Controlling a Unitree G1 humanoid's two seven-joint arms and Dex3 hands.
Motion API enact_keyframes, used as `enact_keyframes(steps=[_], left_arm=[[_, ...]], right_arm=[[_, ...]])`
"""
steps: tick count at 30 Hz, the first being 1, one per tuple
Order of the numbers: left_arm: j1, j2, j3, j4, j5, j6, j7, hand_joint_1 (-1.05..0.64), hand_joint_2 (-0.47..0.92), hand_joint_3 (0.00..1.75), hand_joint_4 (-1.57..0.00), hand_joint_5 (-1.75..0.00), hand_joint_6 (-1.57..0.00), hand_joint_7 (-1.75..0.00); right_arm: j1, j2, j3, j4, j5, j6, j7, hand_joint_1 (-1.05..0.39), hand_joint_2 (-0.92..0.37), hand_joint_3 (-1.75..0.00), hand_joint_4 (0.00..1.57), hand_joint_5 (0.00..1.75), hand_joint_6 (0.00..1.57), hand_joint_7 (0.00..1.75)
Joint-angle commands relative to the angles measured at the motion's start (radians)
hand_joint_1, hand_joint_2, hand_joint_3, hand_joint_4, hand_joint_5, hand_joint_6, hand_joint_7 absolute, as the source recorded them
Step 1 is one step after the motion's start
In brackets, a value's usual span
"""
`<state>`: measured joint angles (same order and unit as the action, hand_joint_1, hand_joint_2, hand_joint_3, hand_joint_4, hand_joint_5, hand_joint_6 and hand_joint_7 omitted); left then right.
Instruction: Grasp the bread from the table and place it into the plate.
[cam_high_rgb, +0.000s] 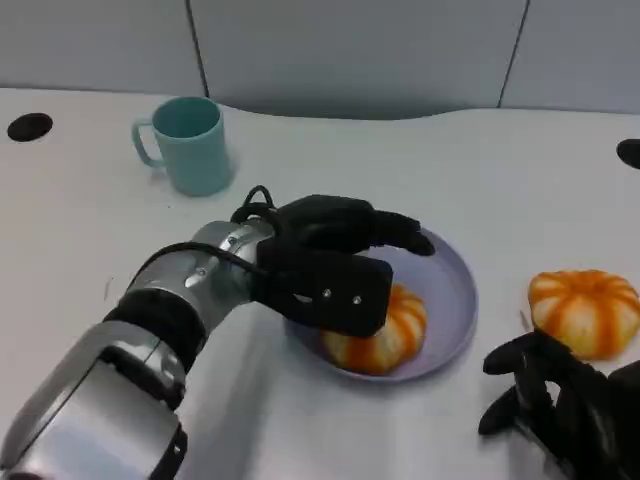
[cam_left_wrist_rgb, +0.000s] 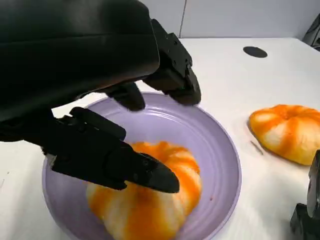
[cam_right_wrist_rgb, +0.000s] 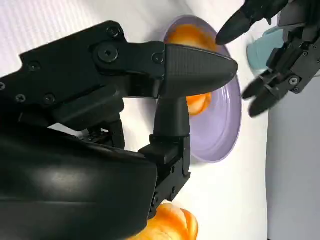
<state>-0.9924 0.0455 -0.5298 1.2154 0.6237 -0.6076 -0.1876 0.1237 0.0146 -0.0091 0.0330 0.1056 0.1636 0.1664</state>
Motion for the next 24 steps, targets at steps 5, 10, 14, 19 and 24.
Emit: enact_keyframes(steps=[5,10,14,19,24], left_arm=[[-0.03,0.031,0.078,-0.02,-0.095,-0.053,-0.056,-0.88,0.92,0.31,0.0,0.0,-0.02,-0.01],[0.059,0.034,0.318,-0.052,-0.409,-0.092,-0.217,-0.83,0.92,0.36,-0.07,-0.04,-0.09,-0.04],[0.12,0.037,0.41,-0.102,-0.552,-0.043,-0.335,-0.83,0.92,0.37,-0.12,-0.07,-0.12,-0.06],[0.33,0.057,0.615,-0.343,-0.94,0.305,-0.657,-0.75,0.92,0.38,-0.22,-0.14,-0.13,-0.05],[0.528,0.068,0.702,-0.635,-1.136,0.598,-0.687,-0.69,0.92,0.33,-0.48,-0.29,-0.27,-0.09]], right_arm=[[0.002,-0.013,-0.005,0.004,-0.002,0.005,-0.009,-0.33,-0.92,-0.59,0.49,1.75,0.38,1.64],[0.007,-0.015,-0.011,-0.001,0.009,0.004,-0.005,-0.33,-0.92,-0.6,0.49,1.75,0.37,1.64],[0.006,-0.02,-0.008,-0.008,0.001,0.015,-0.006,-0.32,-0.92,-0.62,0.49,1.75,0.37,1.64],[0.008,-0.019,-0.001,-0.031,-0.014,0.048,-0.023,-0.33,-0.92,-0.6,0.48,1.75,0.37,1.64],[0.012,-0.019,-0.001,-0.037,-0.004,0.055,-0.014,-0.32,-0.92,-0.61,0.49,1.75,0.37,1.64]])
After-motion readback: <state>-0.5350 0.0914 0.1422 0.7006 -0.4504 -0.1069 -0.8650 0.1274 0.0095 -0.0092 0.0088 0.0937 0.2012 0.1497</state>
